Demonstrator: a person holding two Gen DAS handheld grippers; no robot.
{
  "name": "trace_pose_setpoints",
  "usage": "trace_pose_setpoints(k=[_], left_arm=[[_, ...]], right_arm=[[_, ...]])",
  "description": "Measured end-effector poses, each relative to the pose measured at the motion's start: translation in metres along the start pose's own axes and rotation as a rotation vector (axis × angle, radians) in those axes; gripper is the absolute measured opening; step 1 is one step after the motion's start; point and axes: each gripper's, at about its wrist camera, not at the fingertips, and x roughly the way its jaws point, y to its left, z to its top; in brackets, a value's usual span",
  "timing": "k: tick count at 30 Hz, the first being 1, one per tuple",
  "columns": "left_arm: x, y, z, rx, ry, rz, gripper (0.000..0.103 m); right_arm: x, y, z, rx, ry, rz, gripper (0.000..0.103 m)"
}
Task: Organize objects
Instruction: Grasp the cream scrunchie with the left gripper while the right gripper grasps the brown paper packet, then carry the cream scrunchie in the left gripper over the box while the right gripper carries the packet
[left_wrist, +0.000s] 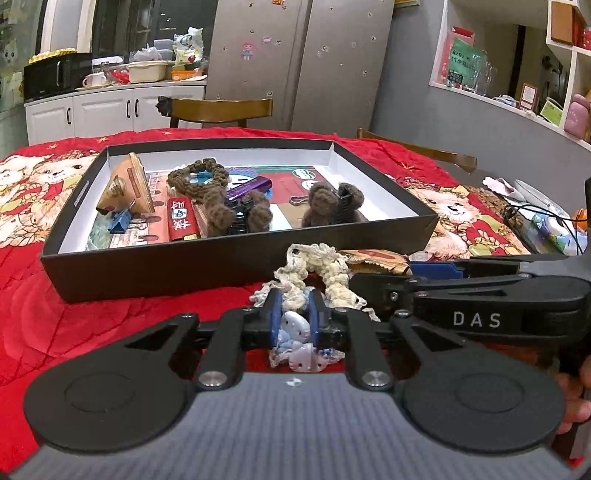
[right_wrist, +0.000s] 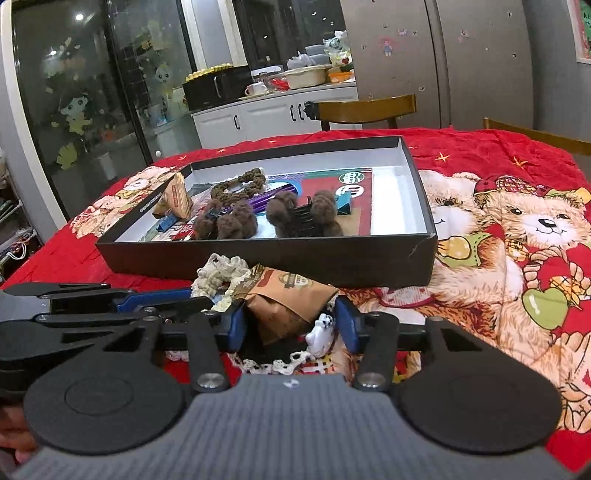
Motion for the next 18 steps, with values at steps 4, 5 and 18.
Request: trace_pose_setpoints(k=[4, 5, 18], left_arm=[[0.0004, 0.0007, 0.0006, -0.009, 0.002, -0.009, 0.019], [0.0006, 0.0007, 0.0008, -0.009, 0.002, -0.008, 0.019], [-0.0082, -0.0032, -0.0011, 0.011, -0.053, 0.028, 0.015]], right_arm=[[-0.0005, -0.0027, 0.0007, 0.023, 0.002, 0.011, 0.054], [-0.0006, -0.0030, 0.0006, 0.025, 0.002, 0.012, 0.054], [-0.0063, -0.0050, -0.0008, 0.041, -0.019, 0.000, 0.042]])
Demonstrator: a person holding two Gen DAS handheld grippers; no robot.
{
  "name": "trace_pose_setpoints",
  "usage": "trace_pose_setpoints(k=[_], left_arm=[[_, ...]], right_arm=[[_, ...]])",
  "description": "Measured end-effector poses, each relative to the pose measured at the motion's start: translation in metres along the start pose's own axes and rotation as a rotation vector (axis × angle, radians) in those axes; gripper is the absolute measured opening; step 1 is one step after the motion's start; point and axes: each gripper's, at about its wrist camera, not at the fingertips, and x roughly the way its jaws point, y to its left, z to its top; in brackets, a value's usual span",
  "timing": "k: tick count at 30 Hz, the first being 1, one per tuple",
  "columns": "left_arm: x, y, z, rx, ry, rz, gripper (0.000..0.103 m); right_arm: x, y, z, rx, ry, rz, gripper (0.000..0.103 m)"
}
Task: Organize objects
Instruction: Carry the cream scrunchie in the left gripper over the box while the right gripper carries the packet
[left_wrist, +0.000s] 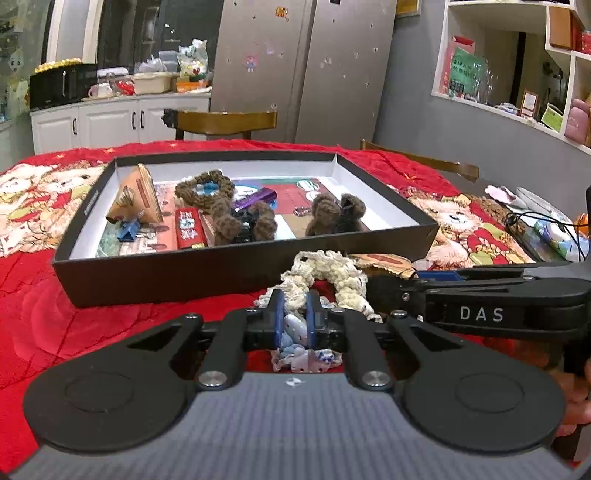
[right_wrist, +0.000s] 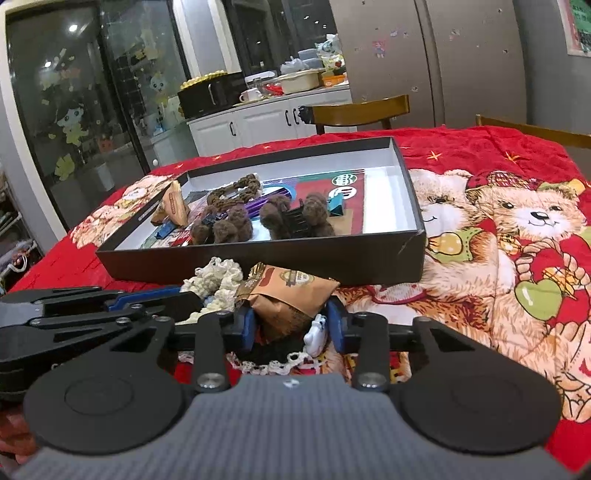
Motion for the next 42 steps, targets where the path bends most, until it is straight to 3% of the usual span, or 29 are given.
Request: trace_pose_setpoints(k=[5, 12, 15, 31, 36, 42], left_arm=[[-0.013, -0.005, -0.003, 0.026, -0.080, 0.033, 0.014], [-0.041, -0.025, -0.012, 0.134, -0.251, 0.097, 0.014], [-0.045, -0.029, -0.014, 0.152, -0.279, 0.111, 0.014], [-0.046, -0.023, -0.012, 0.113, -0.268, 0.136, 0.014], [-0.041, -0.017, -0.010, 0.080, -0.231, 0.136, 0.014], [-0.032, -0.006, -0.008, 0.017, -0.177, 0.132, 0.014]], right_arm=[[-0.003, -0.003, 0.000, 0.021, -0.014, 0.004, 0.038], [-0.010, -0.005, 0.002, 0.032, -0.050, 0.007, 0.038], [-0.012, -0.005, 0.004, 0.033, -0.064, 0.007, 0.038], [-0.022, -0.013, 0.008, 0.085, -0.134, 0.076, 0.038], [-0.016, -0.012, 0.005, 0.079, -0.105, 0.066, 0.038], [-0.023, -0.007, 0.004, 0.049, -0.141, 0.059, 0.038]])
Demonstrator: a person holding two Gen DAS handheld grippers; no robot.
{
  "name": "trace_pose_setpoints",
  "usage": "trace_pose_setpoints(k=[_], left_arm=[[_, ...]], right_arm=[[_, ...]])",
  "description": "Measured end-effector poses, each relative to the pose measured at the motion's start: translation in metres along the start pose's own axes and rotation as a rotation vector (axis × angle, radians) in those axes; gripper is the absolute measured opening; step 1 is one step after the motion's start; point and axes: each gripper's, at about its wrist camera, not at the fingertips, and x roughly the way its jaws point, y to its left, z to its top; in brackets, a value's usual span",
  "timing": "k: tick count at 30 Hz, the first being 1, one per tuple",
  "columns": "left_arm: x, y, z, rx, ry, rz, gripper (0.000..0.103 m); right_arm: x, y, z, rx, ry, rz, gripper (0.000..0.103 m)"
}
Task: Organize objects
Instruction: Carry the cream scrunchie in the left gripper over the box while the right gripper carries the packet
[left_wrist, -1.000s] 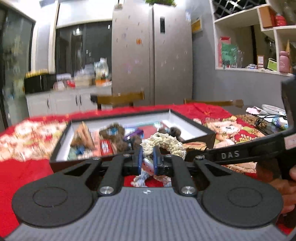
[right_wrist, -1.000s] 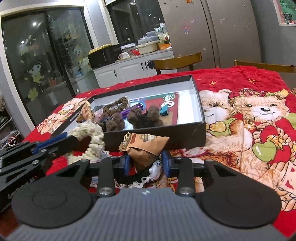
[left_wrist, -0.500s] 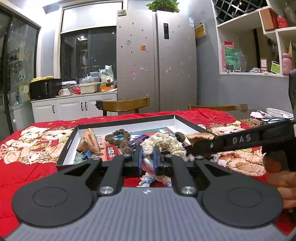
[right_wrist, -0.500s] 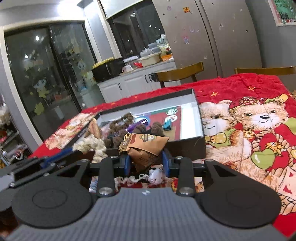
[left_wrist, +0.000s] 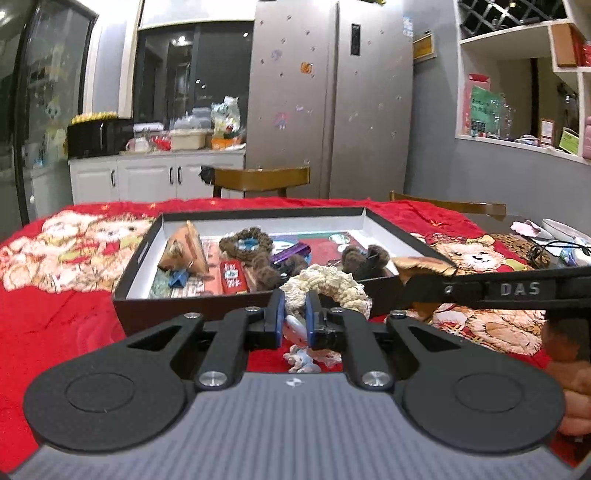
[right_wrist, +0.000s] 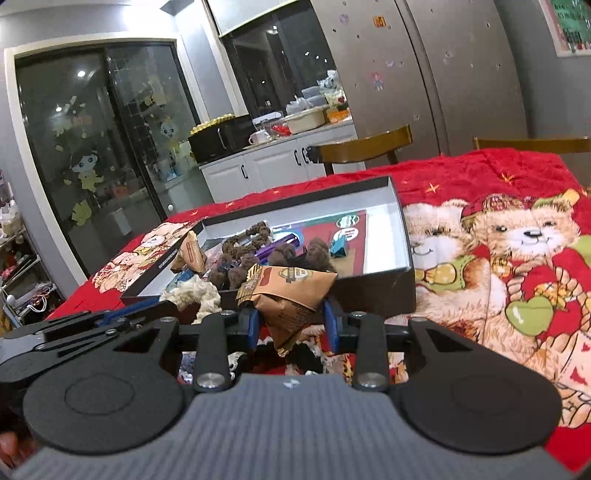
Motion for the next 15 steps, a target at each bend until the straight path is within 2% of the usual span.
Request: trace_pose_setpoints(k=[9, 15], left_arm=[[-0.0021, -0.0044, 0.0011, 0.025, -0.023, 0.014, 0.014], [-0.0049, -0.0044, 0.0053, 0.061, -0.090, 0.078, 0.014]], right_arm=[[-0.0034, 0.0052, 0.0040, -0.017, -0.019, 0.002, 0.038], [-0.0073, 0.0091, 0.0085, -0.019, -0.040, -0.011, 0.038]])
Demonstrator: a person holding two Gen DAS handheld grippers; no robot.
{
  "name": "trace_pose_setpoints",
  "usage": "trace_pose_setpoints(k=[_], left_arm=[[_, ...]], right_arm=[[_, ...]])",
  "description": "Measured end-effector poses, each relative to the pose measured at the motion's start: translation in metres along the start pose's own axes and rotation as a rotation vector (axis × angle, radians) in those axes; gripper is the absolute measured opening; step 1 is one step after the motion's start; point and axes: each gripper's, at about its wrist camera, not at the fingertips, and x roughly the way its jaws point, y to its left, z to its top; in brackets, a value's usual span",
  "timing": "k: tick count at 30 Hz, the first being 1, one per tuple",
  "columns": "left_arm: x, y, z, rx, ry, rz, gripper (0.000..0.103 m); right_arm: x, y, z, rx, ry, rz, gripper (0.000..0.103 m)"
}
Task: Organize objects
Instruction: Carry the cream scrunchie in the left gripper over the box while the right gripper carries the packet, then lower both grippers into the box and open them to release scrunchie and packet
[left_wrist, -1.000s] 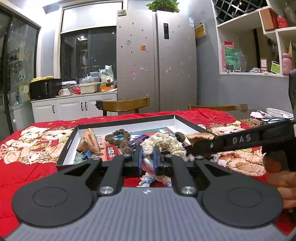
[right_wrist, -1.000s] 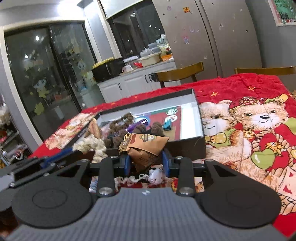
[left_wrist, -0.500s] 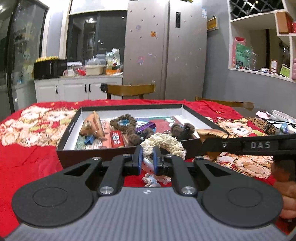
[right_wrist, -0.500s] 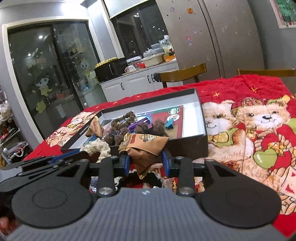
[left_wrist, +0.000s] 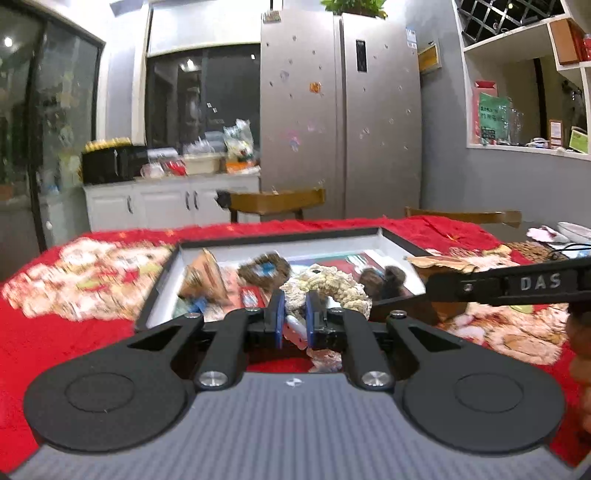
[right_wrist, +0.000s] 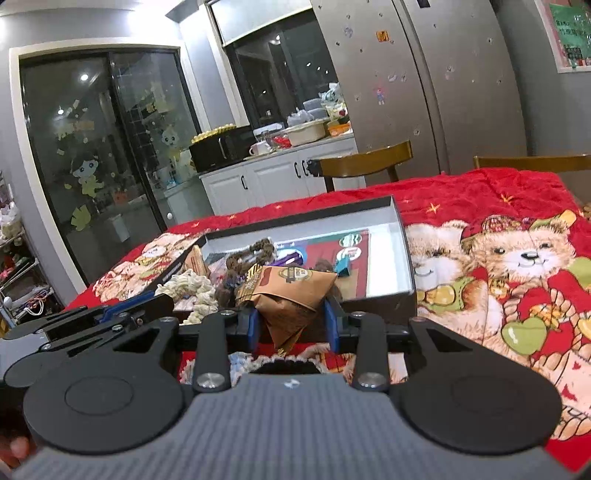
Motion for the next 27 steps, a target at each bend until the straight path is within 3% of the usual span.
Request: trace_pose_setpoints(k=[6, 16, 27], left_arm=[[0.005, 0.007, 0.008, -0.018, 0.004, 0.050, 0.014], [0.004, 0.014, 0.032, -0.059, 0.006, 0.066, 0.014], [0.033, 0.017, 0.081, -0.101, -0.005, 0.029, 0.014]], right_arm=[[-0.002, 0.008, 0.011, -0.002, -0.019, -0.016, 0.038], [-0.016, 0.020, 0.032, -0.012, -0.050, -0.035, 0.038], [0.015, 0.019, 0.074, 0.001, -0.064, -0.056, 0.038]])
